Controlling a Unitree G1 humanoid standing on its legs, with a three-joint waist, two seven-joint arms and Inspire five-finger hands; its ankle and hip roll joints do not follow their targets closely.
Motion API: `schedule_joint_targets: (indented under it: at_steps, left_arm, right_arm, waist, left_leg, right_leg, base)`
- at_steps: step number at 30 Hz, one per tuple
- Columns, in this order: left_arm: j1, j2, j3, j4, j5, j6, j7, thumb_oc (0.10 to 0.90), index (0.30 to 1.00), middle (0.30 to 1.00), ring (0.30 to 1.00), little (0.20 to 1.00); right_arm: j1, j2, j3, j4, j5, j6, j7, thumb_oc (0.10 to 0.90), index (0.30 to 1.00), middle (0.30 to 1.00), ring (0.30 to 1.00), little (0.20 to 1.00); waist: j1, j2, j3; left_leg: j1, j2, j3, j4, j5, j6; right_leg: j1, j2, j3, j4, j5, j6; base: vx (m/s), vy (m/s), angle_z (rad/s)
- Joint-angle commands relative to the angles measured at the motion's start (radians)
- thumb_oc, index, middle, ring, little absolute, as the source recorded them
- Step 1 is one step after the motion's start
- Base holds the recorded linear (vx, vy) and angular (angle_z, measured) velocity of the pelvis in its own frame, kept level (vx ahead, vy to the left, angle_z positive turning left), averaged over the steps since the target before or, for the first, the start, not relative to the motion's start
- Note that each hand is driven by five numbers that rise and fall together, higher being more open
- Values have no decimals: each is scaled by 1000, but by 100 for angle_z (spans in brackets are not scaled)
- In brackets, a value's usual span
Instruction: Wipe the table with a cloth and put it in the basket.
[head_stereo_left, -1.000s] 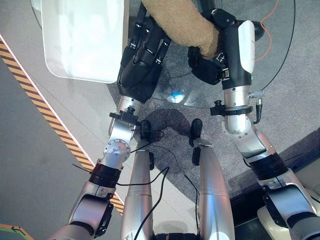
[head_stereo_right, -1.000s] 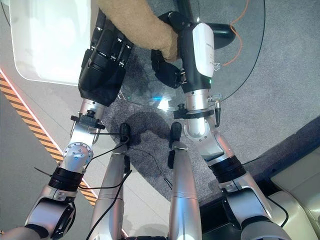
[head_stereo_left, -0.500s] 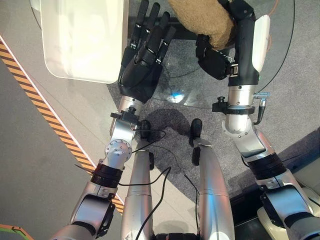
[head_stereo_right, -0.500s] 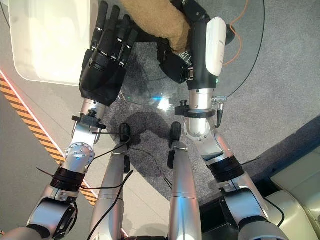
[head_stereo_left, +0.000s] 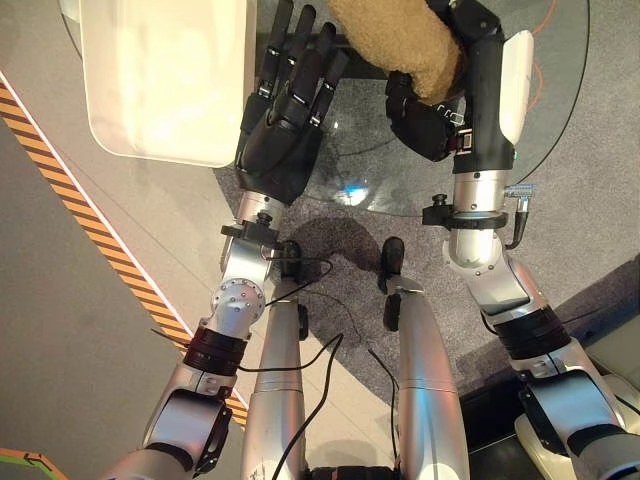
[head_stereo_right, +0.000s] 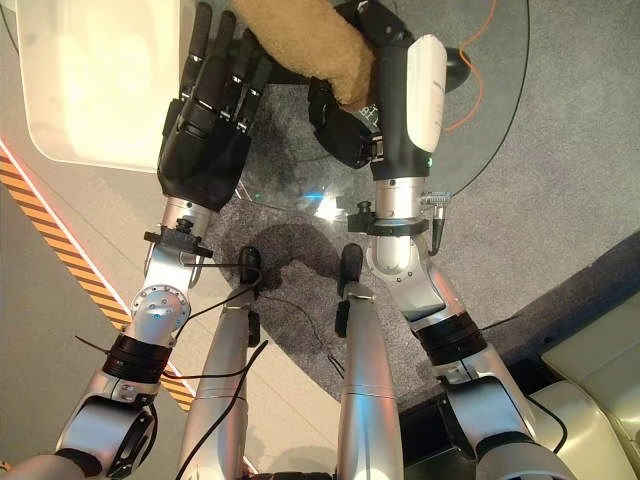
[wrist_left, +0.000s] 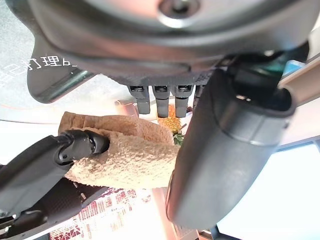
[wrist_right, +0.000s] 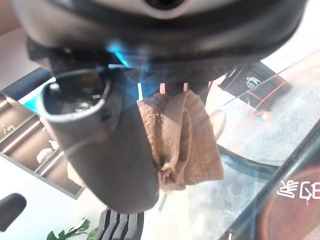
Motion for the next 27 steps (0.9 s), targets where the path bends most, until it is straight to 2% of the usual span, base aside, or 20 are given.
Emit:
schedule_joint_targets:
  at_steps: [1, 27]
  left_arm:
    - [-88, -3, 34, -154, 30, -56, -65, 800, 900, 900, 900, 900]
    - [-137, -19, 36, -205, 34, -88, -125, 800, 900, 900, 900, 900]
  right_arm:
    - [-85, 25, -39, -206, -19, -138, -16, 100, 300, 300, 300, 200]
    - [-93, 38, -5, -186, 5, -122, 61, 100, 300, 300, 300, 200]
  waist:
    - [2, -12, -28]
    - [0, -16, -28]
  left_leg:
    - [42, -88, 136, -8, -47, 132]
    - [40, -90, 135, -8, -48, 130]
  right_leg:
    - [70, 103, -39, -68, 0, -34]
    - [69, 106, -35, -71, -1, -37]
  base:
    - [0, 0, 0]
    - [0, 0, 0]
